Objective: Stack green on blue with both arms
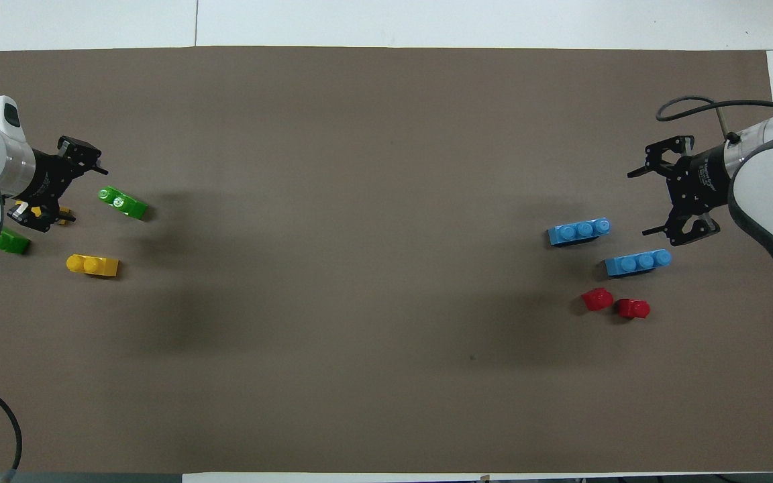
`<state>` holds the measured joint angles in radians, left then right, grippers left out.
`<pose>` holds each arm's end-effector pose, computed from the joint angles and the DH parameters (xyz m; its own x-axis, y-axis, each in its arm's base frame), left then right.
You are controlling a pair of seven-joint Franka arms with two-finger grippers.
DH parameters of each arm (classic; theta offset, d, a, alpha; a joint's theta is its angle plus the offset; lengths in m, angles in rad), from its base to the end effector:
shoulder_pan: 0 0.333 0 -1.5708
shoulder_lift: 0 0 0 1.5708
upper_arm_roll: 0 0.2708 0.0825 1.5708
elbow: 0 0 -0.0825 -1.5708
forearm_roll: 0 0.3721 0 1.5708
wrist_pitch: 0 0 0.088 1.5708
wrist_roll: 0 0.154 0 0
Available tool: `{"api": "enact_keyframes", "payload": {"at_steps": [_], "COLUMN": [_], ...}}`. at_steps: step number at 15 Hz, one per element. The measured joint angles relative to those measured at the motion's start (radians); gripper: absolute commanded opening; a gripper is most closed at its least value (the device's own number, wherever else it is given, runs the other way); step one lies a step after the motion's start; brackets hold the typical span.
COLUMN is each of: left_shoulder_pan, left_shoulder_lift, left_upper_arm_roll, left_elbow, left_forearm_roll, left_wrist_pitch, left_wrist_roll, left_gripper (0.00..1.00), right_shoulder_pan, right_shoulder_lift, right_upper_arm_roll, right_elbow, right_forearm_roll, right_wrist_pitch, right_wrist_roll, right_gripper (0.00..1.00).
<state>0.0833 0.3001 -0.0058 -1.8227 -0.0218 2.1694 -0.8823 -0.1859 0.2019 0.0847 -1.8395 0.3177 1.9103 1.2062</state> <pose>0.6123 0.0459 0.2927 0.5633 0.8261 0.0139 0.8248 -0.5633 0.0487 0.5746 -0.0229 0.3286 0.1231 -0.9368 -0.3275 -0.9895 -0.1412 0.0319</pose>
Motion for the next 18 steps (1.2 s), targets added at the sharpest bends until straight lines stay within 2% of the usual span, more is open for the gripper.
{"api": "enact_keyframes", "payload": {"at_steps": [10, 18], "left_shoulder_pan": [0.000, 0.000], "left_shoulder_lift": [0.089, 0.099], "left_upper_arm_roll": [-0.003, -0.003], "left_elbow": [-0.005, -0.048], "left_forearm_roll": [0.000, 0.000], "left_wrist_pitch": [0.136, 0.180], "left_wrist_roll": [-0.099, -0.101], "left_gripper": [1.00, 1.00], "right_shoulder_pan": [-0.004, -0.004], "right_shoulder_lift": [0.009, 0.050], "right_upper_arm_roll": [-0.001, 0.000], "right_elbow": [-0.101, -0.116], "right_forearm_roll": [0.052, 0.078], "right_wrist_pitch": [0.112, 0.160], "right_wrist_roll": [-0.058, -0.091], "right_gripper": [0.96, 0.96]}}
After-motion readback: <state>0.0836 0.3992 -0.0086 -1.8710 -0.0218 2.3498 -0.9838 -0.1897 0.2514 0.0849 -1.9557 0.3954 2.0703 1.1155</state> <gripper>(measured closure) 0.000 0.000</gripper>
